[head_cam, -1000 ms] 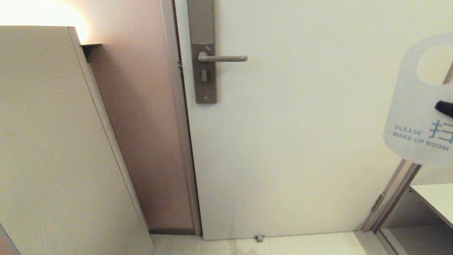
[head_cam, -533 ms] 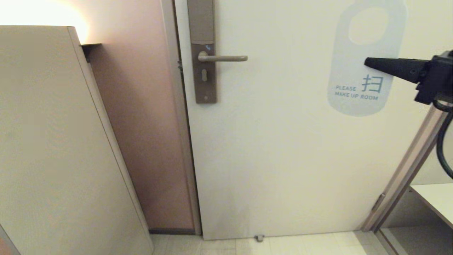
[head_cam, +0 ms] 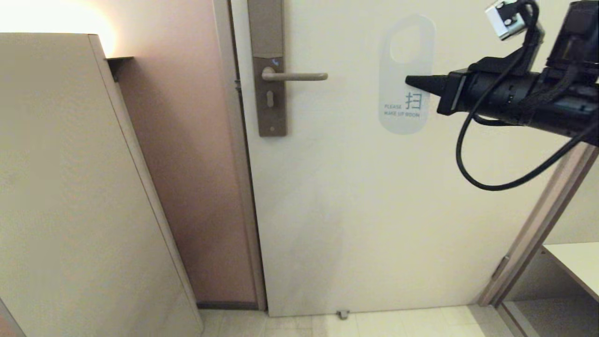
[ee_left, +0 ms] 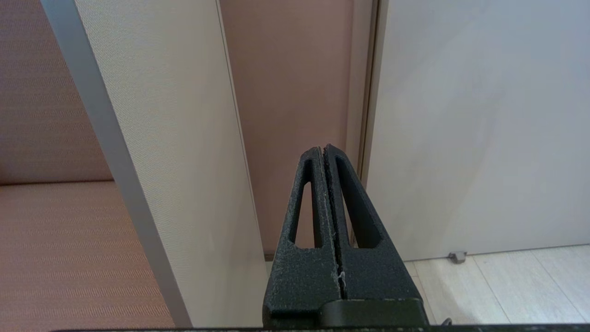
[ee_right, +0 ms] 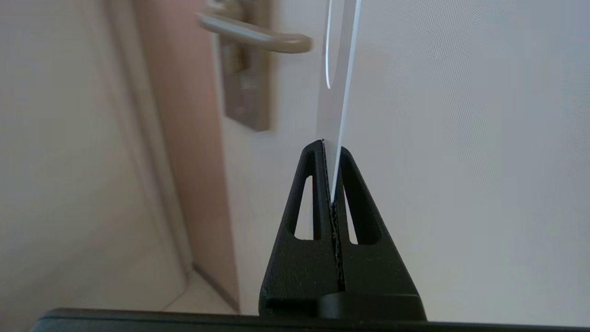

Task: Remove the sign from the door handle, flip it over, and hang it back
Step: Hang the sign back with the other side facing out

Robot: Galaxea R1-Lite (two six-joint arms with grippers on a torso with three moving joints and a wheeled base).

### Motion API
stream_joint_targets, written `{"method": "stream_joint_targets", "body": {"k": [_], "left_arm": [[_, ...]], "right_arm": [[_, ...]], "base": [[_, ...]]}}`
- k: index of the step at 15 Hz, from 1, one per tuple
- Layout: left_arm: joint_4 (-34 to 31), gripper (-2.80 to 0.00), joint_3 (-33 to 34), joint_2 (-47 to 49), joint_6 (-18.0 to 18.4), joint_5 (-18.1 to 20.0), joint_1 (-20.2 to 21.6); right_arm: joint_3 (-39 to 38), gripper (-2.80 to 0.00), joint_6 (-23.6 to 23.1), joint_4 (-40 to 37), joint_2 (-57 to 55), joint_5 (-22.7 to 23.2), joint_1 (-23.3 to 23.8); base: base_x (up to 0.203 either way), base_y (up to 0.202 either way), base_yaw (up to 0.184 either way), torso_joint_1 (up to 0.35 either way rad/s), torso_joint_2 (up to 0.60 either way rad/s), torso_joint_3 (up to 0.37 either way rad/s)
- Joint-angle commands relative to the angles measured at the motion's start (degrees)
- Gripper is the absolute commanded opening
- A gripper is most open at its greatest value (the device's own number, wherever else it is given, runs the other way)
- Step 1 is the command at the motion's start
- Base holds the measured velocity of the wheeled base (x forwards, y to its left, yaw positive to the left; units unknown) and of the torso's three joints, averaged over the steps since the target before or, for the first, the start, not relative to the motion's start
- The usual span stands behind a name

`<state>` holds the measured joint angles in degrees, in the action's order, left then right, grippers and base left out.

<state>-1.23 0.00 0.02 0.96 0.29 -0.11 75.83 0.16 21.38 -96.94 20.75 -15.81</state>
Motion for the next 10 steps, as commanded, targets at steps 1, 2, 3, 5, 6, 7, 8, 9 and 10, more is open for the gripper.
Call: {"method": "stream_joint_targets", "body": {"k": [1, 2, 3, 5, 6, 7, 8, 9, 10], "left_arm": [[0.0, -2.8, 0.0, 0.0, 0.0, 0.0, 0.0], [0.0, -2.8, 0.0, 0.0, 0.0, 0.0, 0.0], [0.0, -2.8, 0.0, 0.0, 0.0, 0.0, 0.0], [0.0, -2.8, 0.0, 0.0, 0.0, 0.0, 0.0], [0.0, -2.8, 0.0, 0.0, 0.0, 0.0, -0.1], [0.0, -2.8, 0.0, 0.0, 0.0, 0.0, 0.0], [0.0, -2.8, 0.0, 0.0, 0.0, 0.0, 0.0], [0.0, -2.8, 0.0, 0.0, 0.0, 0.0, -0.1], [0.0, -2.8, 0.0, 0.0, 0.0, 0.0, 0.0]], "right_arm": [[3.3, -2.8, -0.1, 1.1, -6.7, -1.0, -1.3], [5.5, -2.8, -0.2, 1.7, -8.9, -2.4, -2.5], [7.6, -2.8, -0.2, 2.5, -11.0, -3.8, -3.5], [10.9, -2.8, -0.8, 3.9, -14.5, -6.6, -5.0], [12.0, -2.8, -1.2, 4.7, -16.0, -7.4, -5.7], [12.8, -2.8, -1.4, 6.0, -17.1, -7.7, -6.1], [13.4, -2.8, -1.8, 7.5, -18.1, -7.8, -6.2], [13.7, -2.8, -2.9, 8.3, -19.0, -7.8, -6.2], [13.7, -2.8, -4.1, 9.3, -19.7, -7.8, -6.2]], "base": [[0.0, 0.0, 0.0, 0.0, 0.0, 0.0], [0.0, 0.0, 0.0, 0.0, 0.0, 0.0], [0.0, 0.0, 0.0, 0.0, 0.0, 0.0], [0.0, 0.0, 0.0, 0.0, 0.0, 0.0], [0.0, 0.0, 0.0, 0.0, 0.0, 0.0], [0.0, 0.0, 0.0, 0.0, 0.0, 0.0], [0.0, 0.0, 0.0, 0.0, 0.0, 0.0], [0.0, 0.0, 0.0, 0.0, 0.0, 0.0], [0.0, 0.0, 0.0, 0.0, 0.0, 0.0]]}}
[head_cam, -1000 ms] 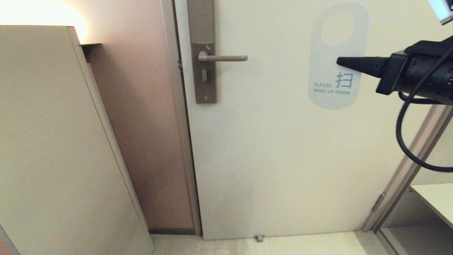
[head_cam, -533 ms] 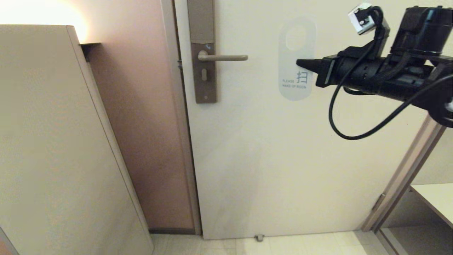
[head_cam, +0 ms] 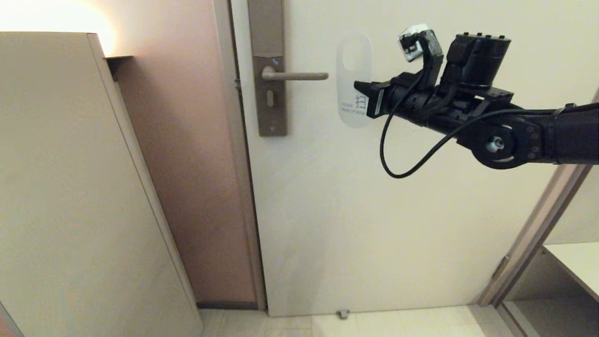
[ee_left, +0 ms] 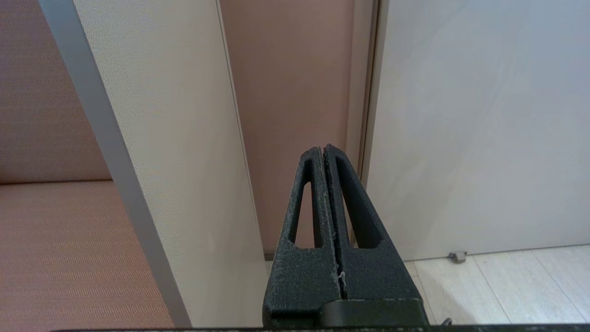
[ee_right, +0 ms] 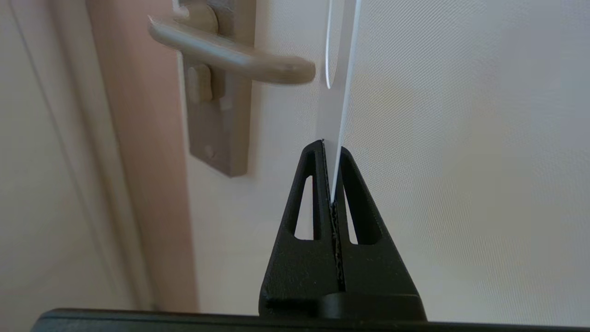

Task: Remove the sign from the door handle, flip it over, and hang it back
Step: Hang the sign back with the other side facing out

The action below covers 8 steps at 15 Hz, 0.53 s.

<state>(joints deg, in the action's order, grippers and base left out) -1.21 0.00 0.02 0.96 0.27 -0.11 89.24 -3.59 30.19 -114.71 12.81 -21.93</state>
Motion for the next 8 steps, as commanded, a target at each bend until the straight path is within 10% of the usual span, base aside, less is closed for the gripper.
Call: {"method": "stream_joint_targets", "body": {"k": [1, 8], "left_arm": [[0.0, -2.8, 0.0, 0.0, 0.0, 0.1, 0.0], [0.0, -2.8, 0.0, 0.0, 0.0, 0.1, -0.1]], "right_arm": [[0.5, -2.8, -1.2, 1.5, -2.8, 0.1, -0.2], [1.4, -2.8, -4.4, 6.7, -6.5, -1.2, -1.6]], "base": [[0.0, 0.0, 0.0, 0.0, 0.0, 0.0], [0.0, 0.0, 0.0, 0.0, 0.0, 0.0]]}}
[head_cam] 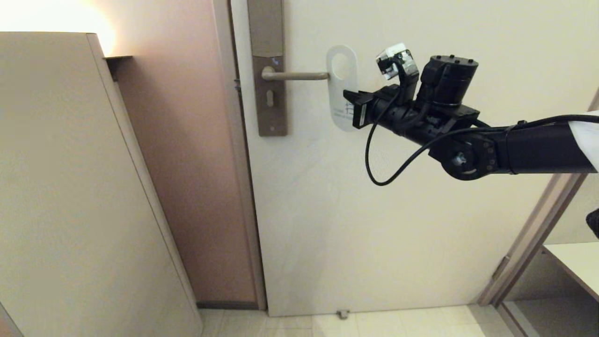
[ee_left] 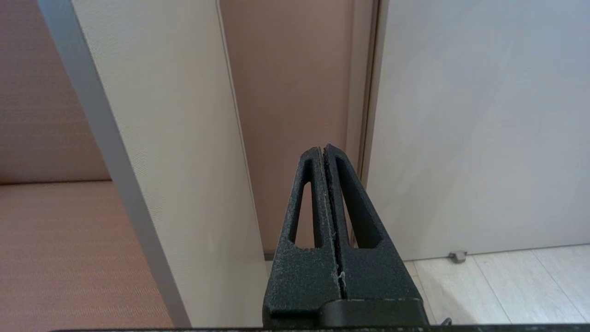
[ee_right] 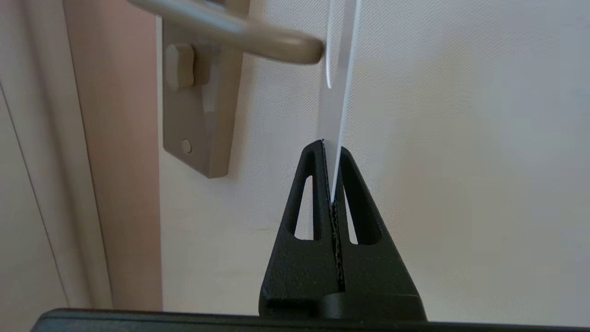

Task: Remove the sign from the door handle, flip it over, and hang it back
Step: Hang the sign back with the other side facing out

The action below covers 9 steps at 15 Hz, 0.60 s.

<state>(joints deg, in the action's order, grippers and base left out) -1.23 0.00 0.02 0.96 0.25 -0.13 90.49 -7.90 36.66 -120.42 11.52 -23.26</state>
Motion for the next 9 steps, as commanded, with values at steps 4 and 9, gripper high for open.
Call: {"method": "stream_joint_targets", "body": {"k": [4, 9], "left_arm": [[0.0, -2.8, 0.0, 0.0, 0.0, 0.0, 0.0], [0.0, -2.8, 0.0, 0.0, 0.0, 0.0, 0.0]], "right_arm": [[1.2, -2.8, -0.1, 0.3, -2.2, -0.5, -0.6], [2.7, -2.8, -0.1, 0.3, -3.6, -0.4, -0.6]], "base": [[0.0, 0.0, 0.0, 0.0, 0.0, 0.0], [0.0, 0.0, 0.0, 0.0, 0.0, 0.0]]}}
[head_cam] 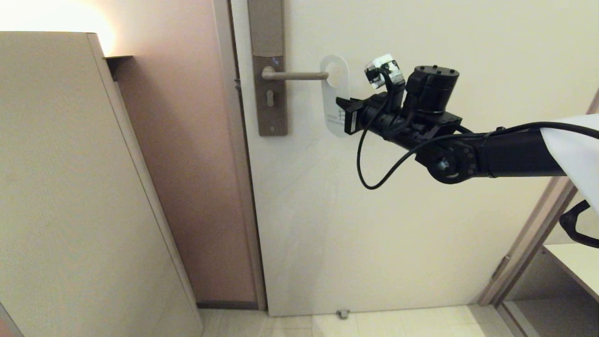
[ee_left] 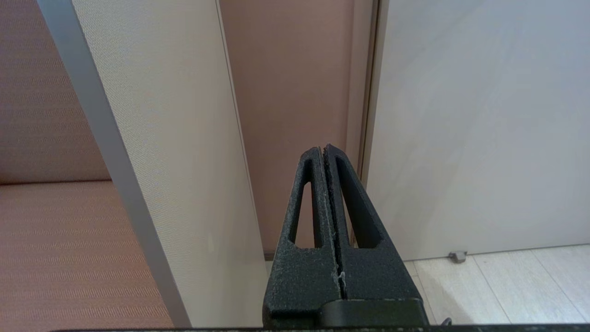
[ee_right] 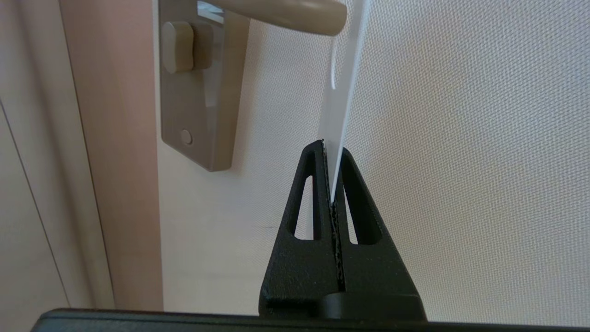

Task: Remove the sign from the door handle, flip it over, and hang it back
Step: Hang the sign back with the other side facing out

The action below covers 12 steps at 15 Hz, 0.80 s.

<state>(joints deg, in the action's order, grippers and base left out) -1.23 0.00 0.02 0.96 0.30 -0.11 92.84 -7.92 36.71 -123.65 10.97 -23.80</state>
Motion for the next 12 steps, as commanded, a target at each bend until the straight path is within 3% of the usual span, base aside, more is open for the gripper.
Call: {"method": "stream_joint_targets", "body": {"k": [1, 12], "left_arm": [[0.0, -2.8, 0.0, 0.0, 0.0, 0.0, -0.1], [0.0, -2.8, 0.0, 0.0, 0.0, 0.0, 0.0]], "right_arm": [[1.0, -2.8, -0.1, 0.2, -0.8, 0.1, 0.0], [3.2, -2.8, 0.0, 0.4, -2.6, 0.5, -5.5]], "base": [[0.0, 0.0, 0.0, 0.0, 0.0, 0.0], [0.0, 0.0, 0.0, 0.0, 0.0, 0.0]]}}
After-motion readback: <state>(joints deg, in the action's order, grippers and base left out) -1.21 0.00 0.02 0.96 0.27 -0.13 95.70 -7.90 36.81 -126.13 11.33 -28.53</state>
